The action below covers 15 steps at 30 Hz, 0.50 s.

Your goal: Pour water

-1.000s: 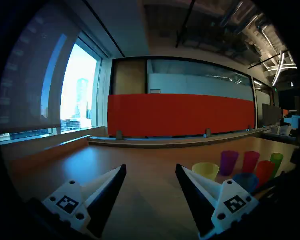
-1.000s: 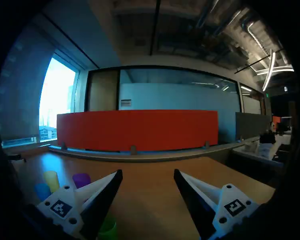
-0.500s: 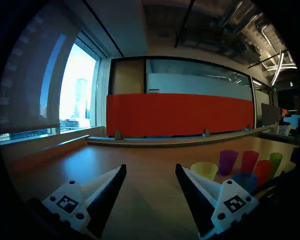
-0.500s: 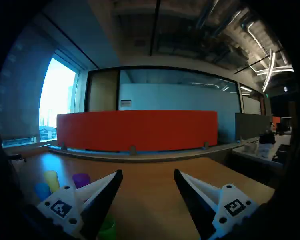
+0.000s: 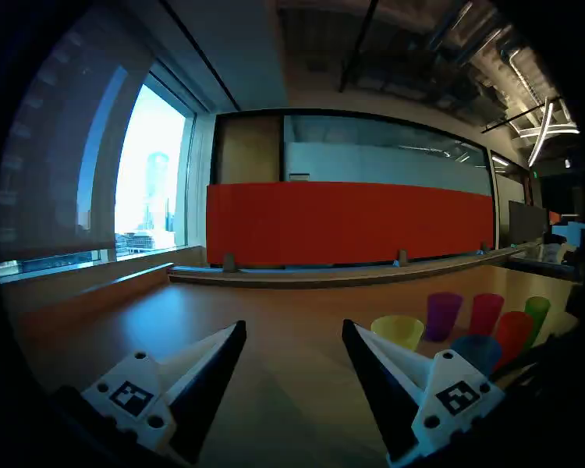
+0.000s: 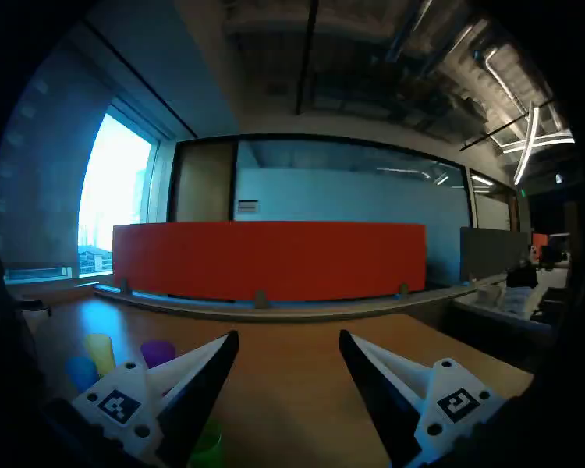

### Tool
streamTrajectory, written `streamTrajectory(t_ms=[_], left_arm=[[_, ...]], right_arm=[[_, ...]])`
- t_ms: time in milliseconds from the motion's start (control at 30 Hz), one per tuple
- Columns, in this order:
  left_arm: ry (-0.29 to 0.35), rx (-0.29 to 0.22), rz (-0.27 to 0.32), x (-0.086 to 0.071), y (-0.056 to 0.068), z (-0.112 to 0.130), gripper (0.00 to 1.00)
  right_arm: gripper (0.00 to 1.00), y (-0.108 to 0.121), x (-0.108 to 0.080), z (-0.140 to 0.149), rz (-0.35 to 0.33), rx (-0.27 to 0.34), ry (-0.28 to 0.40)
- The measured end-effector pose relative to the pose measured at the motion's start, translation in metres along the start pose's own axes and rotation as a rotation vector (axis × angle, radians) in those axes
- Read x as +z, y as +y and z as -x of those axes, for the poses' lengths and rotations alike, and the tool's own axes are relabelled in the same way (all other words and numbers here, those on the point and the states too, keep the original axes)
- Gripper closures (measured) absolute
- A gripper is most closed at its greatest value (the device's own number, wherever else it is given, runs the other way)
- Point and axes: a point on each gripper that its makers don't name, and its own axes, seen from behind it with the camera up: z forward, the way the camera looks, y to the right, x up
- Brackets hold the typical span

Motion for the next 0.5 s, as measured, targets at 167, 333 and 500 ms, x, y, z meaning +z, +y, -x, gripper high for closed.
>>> streamTrajectory(t_ms=[167, 333, 500], left_arm=[[0.000, 0.000, 0.000, -0.0002, -0.0002, 0.0001, 0.09], [0.000, 0.000, 0.000, -0.0003, -0.0002, 0.0001, 0.09], [0.000, 0.000, 0.000, -0.0006, -0.0002, 0.0001, 0.09]], right_arm=[[0.00, -0.0020, 0.0029, -0.0007, -0.010, 0.008, 0.021], [0.01, -0.0039, 0.0057, 0.0013, -0.025, 0.024, 0.037], [0.01, -0.0031, 0.0073, 0.0084, -0.029, 0.034, 0.041]])
